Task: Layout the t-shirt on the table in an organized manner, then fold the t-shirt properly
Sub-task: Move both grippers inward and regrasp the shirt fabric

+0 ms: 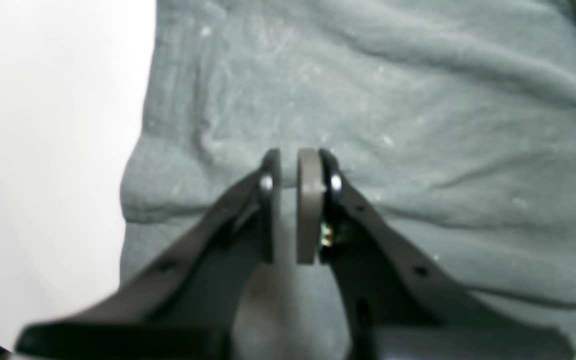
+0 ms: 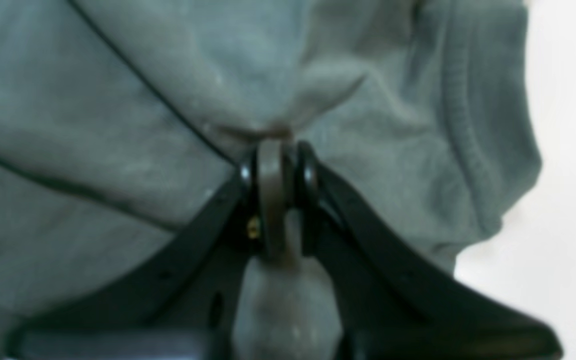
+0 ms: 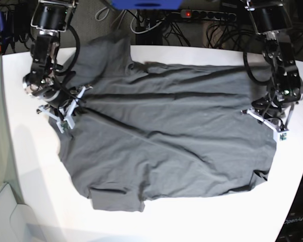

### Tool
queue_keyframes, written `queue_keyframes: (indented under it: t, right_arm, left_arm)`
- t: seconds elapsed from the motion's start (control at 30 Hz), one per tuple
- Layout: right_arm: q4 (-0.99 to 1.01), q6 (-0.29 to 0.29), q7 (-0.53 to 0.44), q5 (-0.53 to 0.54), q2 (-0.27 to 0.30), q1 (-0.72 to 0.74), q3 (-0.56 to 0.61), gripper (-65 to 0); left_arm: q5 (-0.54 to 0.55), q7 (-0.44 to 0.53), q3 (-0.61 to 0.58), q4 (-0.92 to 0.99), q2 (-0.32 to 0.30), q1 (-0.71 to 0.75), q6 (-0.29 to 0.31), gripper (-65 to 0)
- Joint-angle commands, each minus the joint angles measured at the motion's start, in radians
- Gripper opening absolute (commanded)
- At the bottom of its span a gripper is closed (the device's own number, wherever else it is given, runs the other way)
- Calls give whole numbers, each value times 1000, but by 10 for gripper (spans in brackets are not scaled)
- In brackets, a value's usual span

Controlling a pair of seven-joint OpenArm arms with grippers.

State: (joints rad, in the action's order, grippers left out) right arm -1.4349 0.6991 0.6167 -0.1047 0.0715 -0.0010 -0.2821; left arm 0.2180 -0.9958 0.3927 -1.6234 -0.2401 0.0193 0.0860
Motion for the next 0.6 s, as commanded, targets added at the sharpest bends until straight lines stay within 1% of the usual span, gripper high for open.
queue_keyframes:
  t: [0.0, 0.17, 0.23, 0.3, 0.43, 0.5, 0.57]
  right_arm:
    - [6, -1, 22, -16, 11, -9, -18, -615]
    - [12, -1, 21, -16, 17, -41, -108, -615]
    - [7, -1, 21, -16, 38, -49, -138, -615]
    - [10, -1, 21, -14, 47, -50, -144, -615]
    - [-23, -1, 21, -13, 47, -69, -141, -615]
    - [-74, -1, 21, -11, 41, -70, -139, -615]
    - [-117, -1, 24, -10, 27, -67, -133, -615]
  left_arm:
    - [7, 13, 5, -18, -21, -15, -1, -586]
    - [8, 15, 4, -16, -21, -25, -1, -586]
    - [4, 15, 1, -16, -21, -35, -1, -586]
    - [1, 15, -1, -8, -21, -58, -1, -586]
    - [8, 15, 2, 58, -20, -88, -1, -586]
    - [2, 18, 4, 88, -20, -100, -1, -586]
    - [8, 48, -1, 119, -20, -115, -1, -586]
